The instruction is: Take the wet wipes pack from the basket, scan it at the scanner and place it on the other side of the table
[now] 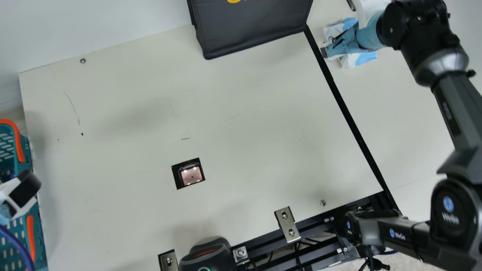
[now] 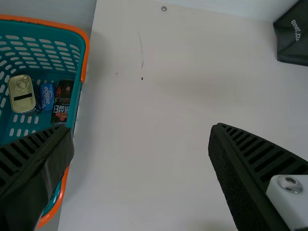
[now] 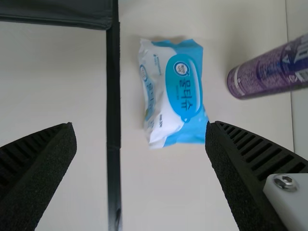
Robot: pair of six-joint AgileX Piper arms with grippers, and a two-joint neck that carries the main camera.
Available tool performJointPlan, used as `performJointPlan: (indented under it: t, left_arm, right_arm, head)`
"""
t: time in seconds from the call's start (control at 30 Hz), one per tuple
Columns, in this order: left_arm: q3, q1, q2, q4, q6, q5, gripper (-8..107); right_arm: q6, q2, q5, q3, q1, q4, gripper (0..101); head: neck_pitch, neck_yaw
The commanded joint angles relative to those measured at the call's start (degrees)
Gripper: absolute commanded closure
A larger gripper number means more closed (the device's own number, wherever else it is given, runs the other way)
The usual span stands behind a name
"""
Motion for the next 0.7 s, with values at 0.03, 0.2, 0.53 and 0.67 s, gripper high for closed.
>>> performJointPlan:
  t: [0.03, 0.2, 0.53, 0.67]
  left_arm:
    - [0.0, 0.0, 0.0, 0.0, 0.0, 0.0, 9]
    - [-0.4, 0.5, -4.0, 1.4, 3.0, 0.0, 9]
    - [-1.0, 1.1, -10.0, 3.4, 7.5, 0.0, 9]
    - [-1.0, 1.1, -10.1, 3.3, 7.5, -0.1, 9]
  right_arm:
    - [2.0, -6.8, 1.5, 2.3, 0.5, 0.8, 6]
    - [3.1, -8.5, 4.0, 1.8, 2.3, 1.4, 6]
    - [6.3, -18.5, 10.1, 1.2, 6.5, 2.6, 6]
    - [7.6, -22.5, 12.5, 0.9, 8.1, 3.1, 6]
  head:
    - [-1.7, -0.1]
    - [-1.7, 5.2]
    - [-1.7, 18.6]
    - [-1.7, 19.9]
